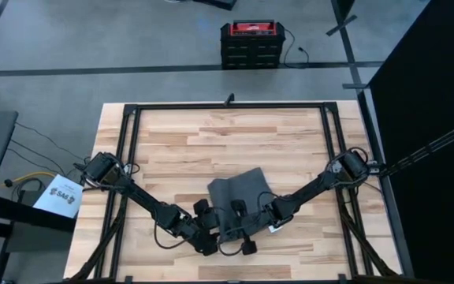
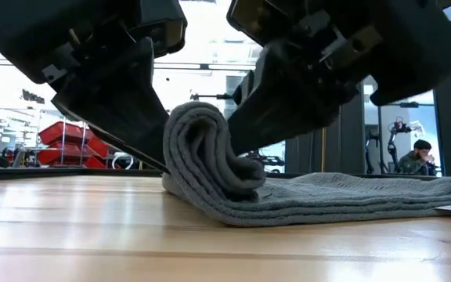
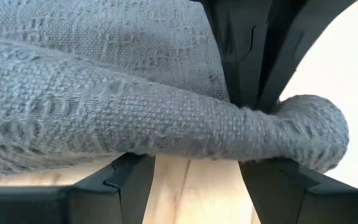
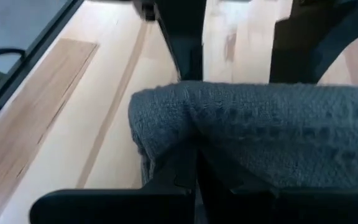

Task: Roll towel
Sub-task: Roll the gray towel

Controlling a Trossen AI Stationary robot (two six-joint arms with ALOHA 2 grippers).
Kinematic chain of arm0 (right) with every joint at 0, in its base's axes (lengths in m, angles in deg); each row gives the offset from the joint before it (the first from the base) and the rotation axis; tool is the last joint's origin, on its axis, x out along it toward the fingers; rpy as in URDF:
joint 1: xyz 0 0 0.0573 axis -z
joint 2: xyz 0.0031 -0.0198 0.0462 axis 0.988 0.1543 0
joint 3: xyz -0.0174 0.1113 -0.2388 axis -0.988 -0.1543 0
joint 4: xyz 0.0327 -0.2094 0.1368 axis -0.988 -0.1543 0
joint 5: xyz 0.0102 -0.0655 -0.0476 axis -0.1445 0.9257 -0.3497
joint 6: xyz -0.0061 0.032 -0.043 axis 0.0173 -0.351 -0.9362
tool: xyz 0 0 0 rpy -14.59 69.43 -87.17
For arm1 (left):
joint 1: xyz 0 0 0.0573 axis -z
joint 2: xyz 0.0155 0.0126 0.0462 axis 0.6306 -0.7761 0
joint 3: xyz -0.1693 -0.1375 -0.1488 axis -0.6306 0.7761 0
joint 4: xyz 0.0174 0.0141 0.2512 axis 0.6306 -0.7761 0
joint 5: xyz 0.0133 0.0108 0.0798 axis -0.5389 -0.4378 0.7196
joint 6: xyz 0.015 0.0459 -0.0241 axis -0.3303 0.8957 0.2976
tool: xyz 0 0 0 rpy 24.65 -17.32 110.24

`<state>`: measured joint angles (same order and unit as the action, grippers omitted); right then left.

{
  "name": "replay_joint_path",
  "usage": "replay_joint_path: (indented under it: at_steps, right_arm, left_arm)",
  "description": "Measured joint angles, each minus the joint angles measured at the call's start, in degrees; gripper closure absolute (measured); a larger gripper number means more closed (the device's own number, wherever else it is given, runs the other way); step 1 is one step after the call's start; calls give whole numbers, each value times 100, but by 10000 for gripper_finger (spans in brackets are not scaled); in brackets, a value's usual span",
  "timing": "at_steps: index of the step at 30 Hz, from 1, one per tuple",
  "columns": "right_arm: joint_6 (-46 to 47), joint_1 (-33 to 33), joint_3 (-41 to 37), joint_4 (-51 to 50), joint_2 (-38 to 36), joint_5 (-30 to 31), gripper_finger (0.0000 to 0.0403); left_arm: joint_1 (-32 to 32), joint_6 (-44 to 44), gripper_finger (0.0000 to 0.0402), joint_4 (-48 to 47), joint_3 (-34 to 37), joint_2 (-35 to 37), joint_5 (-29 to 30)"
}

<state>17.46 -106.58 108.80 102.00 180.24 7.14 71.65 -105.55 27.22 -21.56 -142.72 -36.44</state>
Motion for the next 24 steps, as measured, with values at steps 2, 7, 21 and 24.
replay_joint_path:
  at_steps: [2, 7, 21, 24]
  right_arm:
    - [0, 0, 0, -70, -5, 4, 403]
    - [-4, -7, 0, -432, -228, 26, 403]
    - [-502, 354, 0, -1622, -802, 96, 403]
    - [-687, 685, 0, -1602, -773, 113, 403]
  left_arm:
    - [-2, -45, 188, -24, 0, 0, 2]
    - [41, -132, 188, -195, -4, 85, 32]
    - [251, -734, 188, -1878, -7, 616, 307]
    - [251, -932, 188, -2134, 58, 616, 663]
